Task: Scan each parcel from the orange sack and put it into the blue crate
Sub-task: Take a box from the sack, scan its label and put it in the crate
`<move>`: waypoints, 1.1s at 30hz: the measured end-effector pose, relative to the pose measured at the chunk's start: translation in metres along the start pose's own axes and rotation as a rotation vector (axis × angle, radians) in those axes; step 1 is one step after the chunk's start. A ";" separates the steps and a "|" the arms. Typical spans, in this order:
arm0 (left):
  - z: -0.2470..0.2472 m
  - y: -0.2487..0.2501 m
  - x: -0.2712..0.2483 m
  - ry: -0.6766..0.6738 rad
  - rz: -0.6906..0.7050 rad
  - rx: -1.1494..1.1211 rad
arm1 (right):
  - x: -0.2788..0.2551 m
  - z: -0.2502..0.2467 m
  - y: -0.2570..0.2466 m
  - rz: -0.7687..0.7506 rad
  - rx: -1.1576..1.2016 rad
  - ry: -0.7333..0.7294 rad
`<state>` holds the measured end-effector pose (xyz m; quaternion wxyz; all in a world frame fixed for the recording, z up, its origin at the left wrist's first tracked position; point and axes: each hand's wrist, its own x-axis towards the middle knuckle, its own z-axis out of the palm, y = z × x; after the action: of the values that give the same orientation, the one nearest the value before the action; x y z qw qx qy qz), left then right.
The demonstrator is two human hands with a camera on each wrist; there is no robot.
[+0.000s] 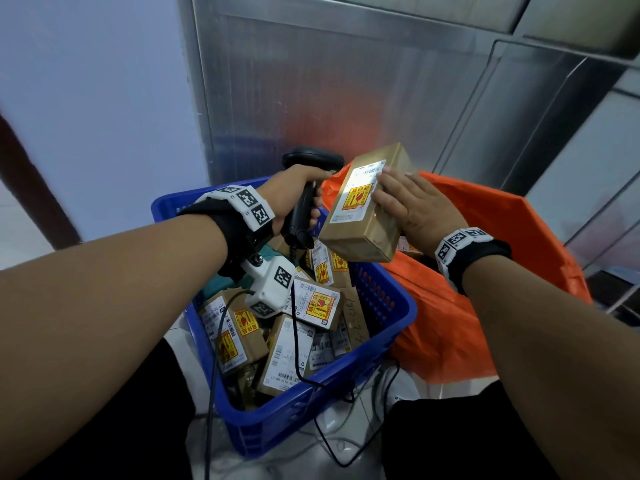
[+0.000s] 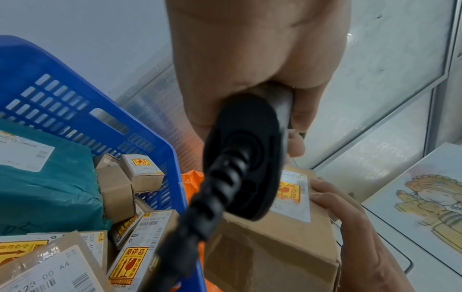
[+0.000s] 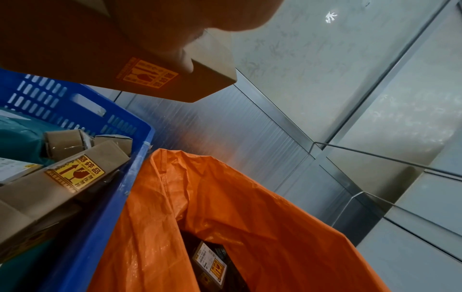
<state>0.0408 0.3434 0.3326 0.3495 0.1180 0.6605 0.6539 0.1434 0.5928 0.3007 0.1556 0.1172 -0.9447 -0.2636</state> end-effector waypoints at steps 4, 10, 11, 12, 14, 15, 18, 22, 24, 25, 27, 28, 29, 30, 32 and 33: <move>0.000 -0.001 0.001 -0.003 -0.013 0.016 | -0.002 -0.001 -0.002 -0.017 -0.008 -0.019; 0.002 -0.001 0.001 -0.017 -0.019 0.031 | -0.002 -0.003 -0.005 -0.053 -0.014 -0.026; 0.002 -0.001 0.001 -0.019 -0.018 0.028 | -0.002 -0.003 -0.006 -0.057 -0.021 -0.035; 0.003 -0.001 0.001 -0.020 -0.018 0.026 | -0.002 -0.004 -0.007 -0.062 -0.029 -0.044; 0.003 -0.001 0.002 -0.023 -0.021 0.028 | -0.001 -0.005 -0.008 -0.069 -0.034 -0.053; 0.003 -0.002 0.002 -0.027 -0.025 0.031 | 0.000 -0.006 -0.009 -0.070 -0.034 -0.055; 0.002 -0.002 0.004 -0.038 -0.033 0.040 | 0.001 -0.006 -0.011 -0.067 -0.026 -0.073; 0.001 -0.005 0.007 -0.043 -0.047 0.048 | 0.002 -0.003 -0.012 -0.054 -0.032 -0.100; 0.000 -0.006 0.012 -0.031 -0.067 0.038 | 0.006 0.003 -0.007 -0.061 -0.023 -0.104; -0.002 -0.007 0.015 -0.023 -0.077 0.033 | 0.008 0.008 -0.004 -0.063 -0.010 -0.106; -0.009 -0.012 0.025 0.005 -0.105 0.029 | 0.017 0.024 0.001 -0.071 0.025 -0.126; -0.013 -0.015 0.031 0.026 -0.118 0.032 | 0.022 0.031 0.001 -0.078 0.041 -0.131; -0.016 -0.017 0.037 0.047 -0.133 0.031 | 0.028 0.037 0.000 -0.104 0.056 -0.140; -0.020 -0.018 0.041 0.062 -0.147 0.025 | 0.034 0.040 -0.004 -0.149 0.062 -0.147; -0.025 -0.014 0.048 0.067 -0.160 -0.015 | 0.050 0.042 -0.014 -0.264 0.056 -0.123; -0.026 -0.011 0.051 0.074 -0.150 -0.038 | 0.059 0.042 -0.022 -0.331 0.045 -0.083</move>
<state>-0.0096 0.3529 0.3041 0.3751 0.0369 0.6674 0.6423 0.0772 0.5764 0.2682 0.0681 0.2636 -0.9238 -0.2691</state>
